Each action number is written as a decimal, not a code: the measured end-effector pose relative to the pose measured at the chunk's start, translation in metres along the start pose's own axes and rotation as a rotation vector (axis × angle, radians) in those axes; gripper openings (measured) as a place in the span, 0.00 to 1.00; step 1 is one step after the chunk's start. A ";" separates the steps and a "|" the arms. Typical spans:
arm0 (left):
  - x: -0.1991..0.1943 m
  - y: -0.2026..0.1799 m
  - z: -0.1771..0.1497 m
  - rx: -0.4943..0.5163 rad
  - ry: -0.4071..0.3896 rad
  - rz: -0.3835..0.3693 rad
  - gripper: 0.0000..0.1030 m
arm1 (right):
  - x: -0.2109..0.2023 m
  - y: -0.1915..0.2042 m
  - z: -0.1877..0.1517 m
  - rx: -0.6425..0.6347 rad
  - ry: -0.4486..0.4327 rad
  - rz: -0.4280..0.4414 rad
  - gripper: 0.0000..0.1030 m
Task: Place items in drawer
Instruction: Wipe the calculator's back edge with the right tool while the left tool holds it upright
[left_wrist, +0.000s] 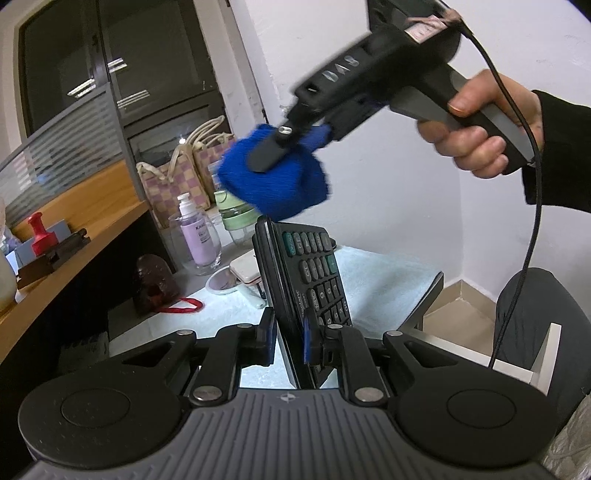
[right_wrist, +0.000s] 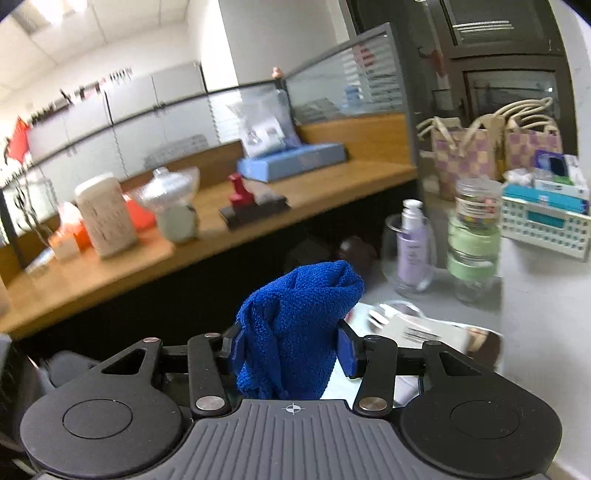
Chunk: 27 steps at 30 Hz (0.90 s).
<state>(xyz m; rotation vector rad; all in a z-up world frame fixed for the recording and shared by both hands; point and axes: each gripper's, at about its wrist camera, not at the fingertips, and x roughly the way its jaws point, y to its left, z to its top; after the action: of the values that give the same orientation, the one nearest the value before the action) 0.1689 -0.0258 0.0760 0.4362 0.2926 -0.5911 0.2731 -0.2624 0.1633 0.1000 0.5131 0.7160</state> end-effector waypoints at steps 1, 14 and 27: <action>0.000 -0.001 0.000 0.004 0.000 0.001 0.16 | 0.003 0.002 0.001 0.007 -0.004 0.018 0.49; 0.002 -0.007 -0.001 0.014 0.016 0.012 0.15 | 0.017 0.003 -0.008 -0.003 0.015 -0.001 0.48; 0.001 -0.012 -0.003 0.003 0.023 0.001 0.13 | 0.008 -0.011 -0.023 -0.016 0.005 -0.155 0.48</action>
<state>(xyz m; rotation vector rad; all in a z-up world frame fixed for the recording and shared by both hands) 0.1622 -0.0341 0.0691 0.4464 0.3138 -0.5859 0.2738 -0.2672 0.1370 0.0429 0.5145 0.5684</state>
